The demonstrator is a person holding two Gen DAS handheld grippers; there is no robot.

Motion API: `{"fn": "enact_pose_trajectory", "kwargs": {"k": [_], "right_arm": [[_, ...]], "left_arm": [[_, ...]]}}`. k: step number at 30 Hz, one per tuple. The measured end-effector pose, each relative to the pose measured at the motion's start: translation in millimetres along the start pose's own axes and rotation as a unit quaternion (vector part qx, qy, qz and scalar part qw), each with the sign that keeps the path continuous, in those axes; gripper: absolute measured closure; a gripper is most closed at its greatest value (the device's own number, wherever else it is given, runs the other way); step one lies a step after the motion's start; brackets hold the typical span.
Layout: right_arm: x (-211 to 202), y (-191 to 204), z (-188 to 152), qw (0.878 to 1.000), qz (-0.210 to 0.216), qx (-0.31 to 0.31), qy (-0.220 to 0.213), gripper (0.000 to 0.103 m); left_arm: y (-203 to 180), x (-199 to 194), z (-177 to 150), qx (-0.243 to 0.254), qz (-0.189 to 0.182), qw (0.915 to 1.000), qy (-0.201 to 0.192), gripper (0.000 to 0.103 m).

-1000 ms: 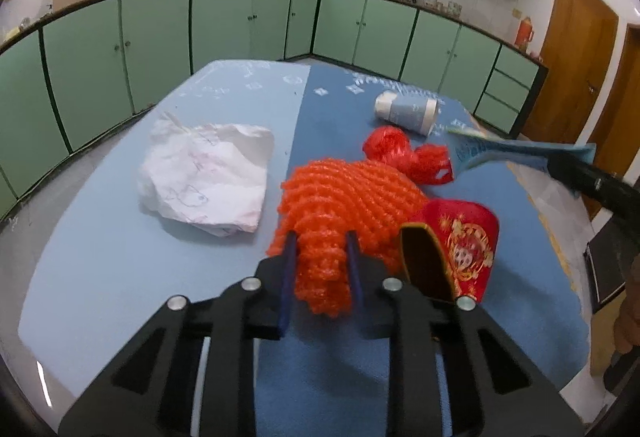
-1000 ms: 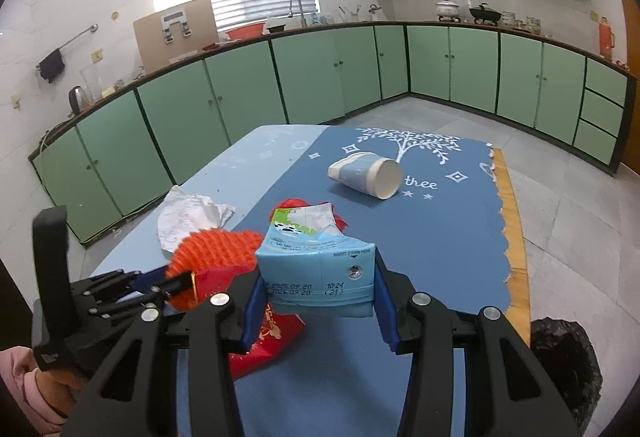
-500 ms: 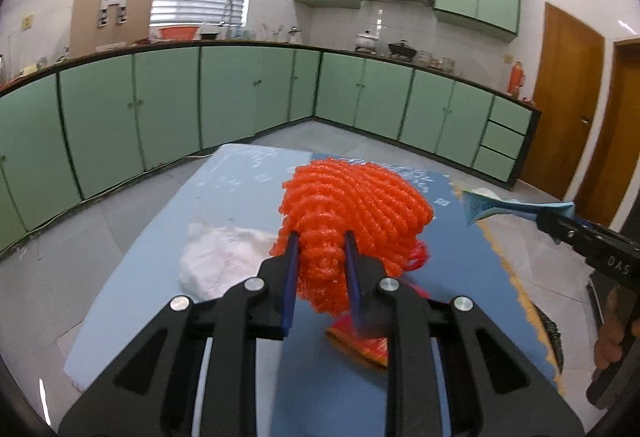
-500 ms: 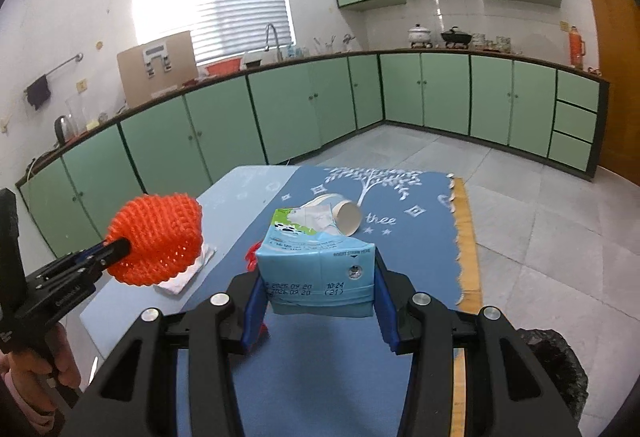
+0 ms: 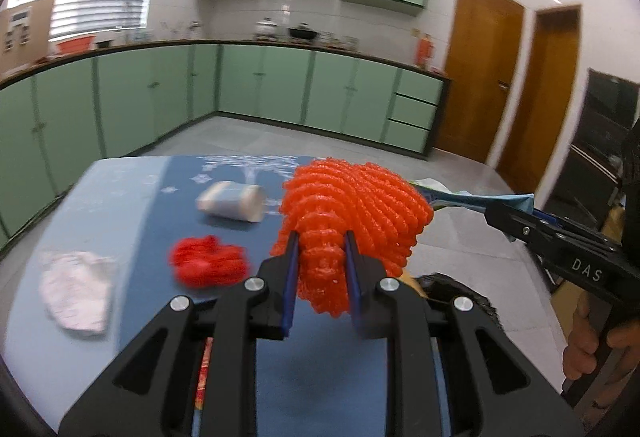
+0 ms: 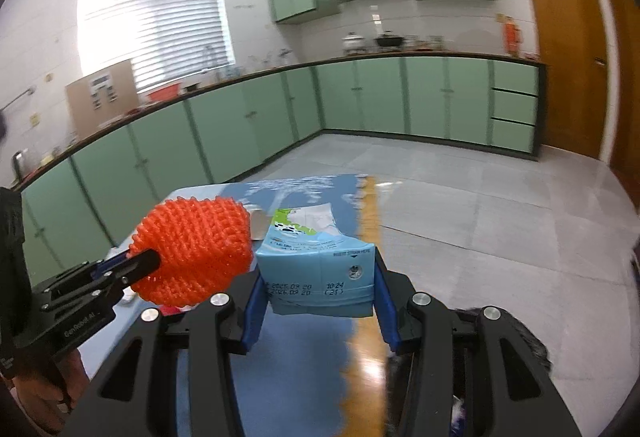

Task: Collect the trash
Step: 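Carry the foam net and milk carton over the bin, then open both grippers over the bin and return toward the mat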

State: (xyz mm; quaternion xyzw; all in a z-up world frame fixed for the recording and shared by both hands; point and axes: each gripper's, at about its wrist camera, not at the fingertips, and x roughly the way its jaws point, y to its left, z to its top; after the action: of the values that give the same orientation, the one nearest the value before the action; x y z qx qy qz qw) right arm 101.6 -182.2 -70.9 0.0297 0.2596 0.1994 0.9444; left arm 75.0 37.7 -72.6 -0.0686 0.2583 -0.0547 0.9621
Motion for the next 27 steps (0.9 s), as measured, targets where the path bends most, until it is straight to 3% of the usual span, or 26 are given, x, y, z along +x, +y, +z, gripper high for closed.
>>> {"fn": "enact_pose_trajectory", "kwargs": {"k": [9,18,27], "right_arm": [[-35.9,-88.4,-27.1,0.992,-0.107,0.059,0.008,0.057],[-54.6,-152.9,-64.7,0.976,-0.185,0.106,0.036,0.057],[-43.9,-183.4,-101.9,0.965,-0.211,0.134,0.075,0.057]], "left_arm": [[-80.4,52.4,-9.7,0.050,-0.075,0.9956,0.027,0.083],[-149.1,106.0,-27.1,0.082,-0.141,0.9831,0.083,0.083],[-182.4,155.6,-54.6,0.120,-0.144,0.9702,0.153,0.081]]}}
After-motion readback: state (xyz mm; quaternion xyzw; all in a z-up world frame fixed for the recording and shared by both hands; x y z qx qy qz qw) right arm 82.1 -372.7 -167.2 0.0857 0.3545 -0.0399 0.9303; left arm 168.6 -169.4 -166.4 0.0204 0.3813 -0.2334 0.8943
